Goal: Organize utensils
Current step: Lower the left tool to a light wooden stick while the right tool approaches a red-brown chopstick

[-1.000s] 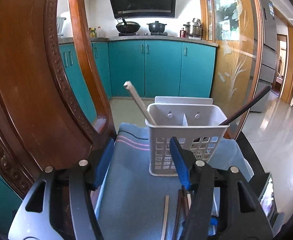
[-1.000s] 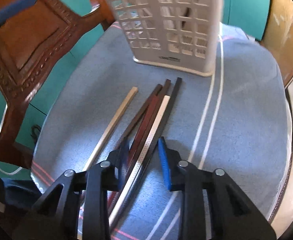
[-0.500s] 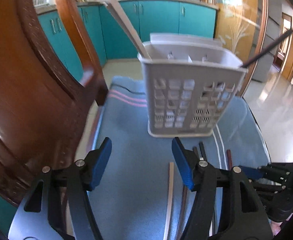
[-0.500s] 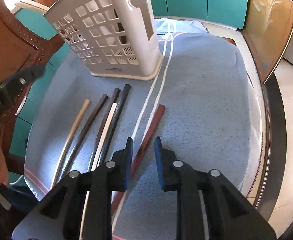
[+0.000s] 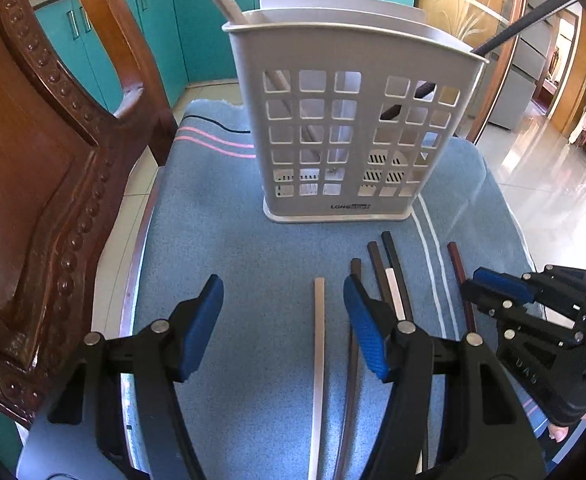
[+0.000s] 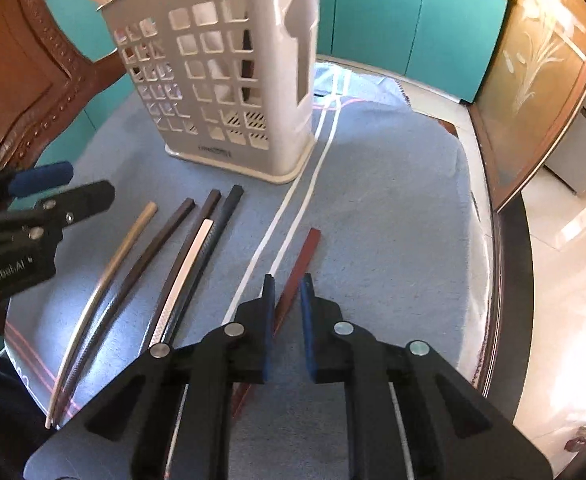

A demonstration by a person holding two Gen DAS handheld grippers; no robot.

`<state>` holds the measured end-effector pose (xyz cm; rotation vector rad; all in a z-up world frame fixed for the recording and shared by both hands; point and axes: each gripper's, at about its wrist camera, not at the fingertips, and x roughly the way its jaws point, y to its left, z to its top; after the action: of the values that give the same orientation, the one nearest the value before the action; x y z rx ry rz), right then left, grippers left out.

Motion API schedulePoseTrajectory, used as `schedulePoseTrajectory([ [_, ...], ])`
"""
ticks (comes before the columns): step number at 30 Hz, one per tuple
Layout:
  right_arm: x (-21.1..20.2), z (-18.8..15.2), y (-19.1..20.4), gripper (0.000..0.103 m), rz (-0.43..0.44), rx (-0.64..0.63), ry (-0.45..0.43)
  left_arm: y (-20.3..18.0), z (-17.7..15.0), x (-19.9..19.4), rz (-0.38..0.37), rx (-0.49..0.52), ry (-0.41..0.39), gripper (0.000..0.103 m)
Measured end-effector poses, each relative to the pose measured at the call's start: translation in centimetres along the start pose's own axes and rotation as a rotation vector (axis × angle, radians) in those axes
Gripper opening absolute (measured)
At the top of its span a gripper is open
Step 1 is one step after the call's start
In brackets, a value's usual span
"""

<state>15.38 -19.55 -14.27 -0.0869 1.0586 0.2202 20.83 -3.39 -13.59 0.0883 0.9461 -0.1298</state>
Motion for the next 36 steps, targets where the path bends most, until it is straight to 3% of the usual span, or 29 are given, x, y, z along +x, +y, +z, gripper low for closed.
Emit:
schedulePoseTrajectory([
  [4,0.8,0.2,-0.4,0.027,0.019,0.062,0.032,-0.3,-0.2,0.2,0.002,0.009,0.010,0.063],
  [10,1.7,0.4,0.0,0.027,0.034,0.048,0.039,-0.5,-0.3,1.1,0.007,0.014,0.025,0.063],
  [13,1.7,0.1,1.1,0.013,0.043,-0.005,0.033,-0.6,-0.4,1.3,0.008,0.019,0.031,0.063],
  [17,1.4,0.0,1.8,0.011,0.042,-0.044,0.014,-0.8,-0.6,1.3,0.008,0.027,0.041,0.063],
  [36,1.2,0.3,-0.1,0.018,0.021,0.022,0.015,-0.4,-1.6,4.9,-0.027,0.006,0.152,0.062],
])
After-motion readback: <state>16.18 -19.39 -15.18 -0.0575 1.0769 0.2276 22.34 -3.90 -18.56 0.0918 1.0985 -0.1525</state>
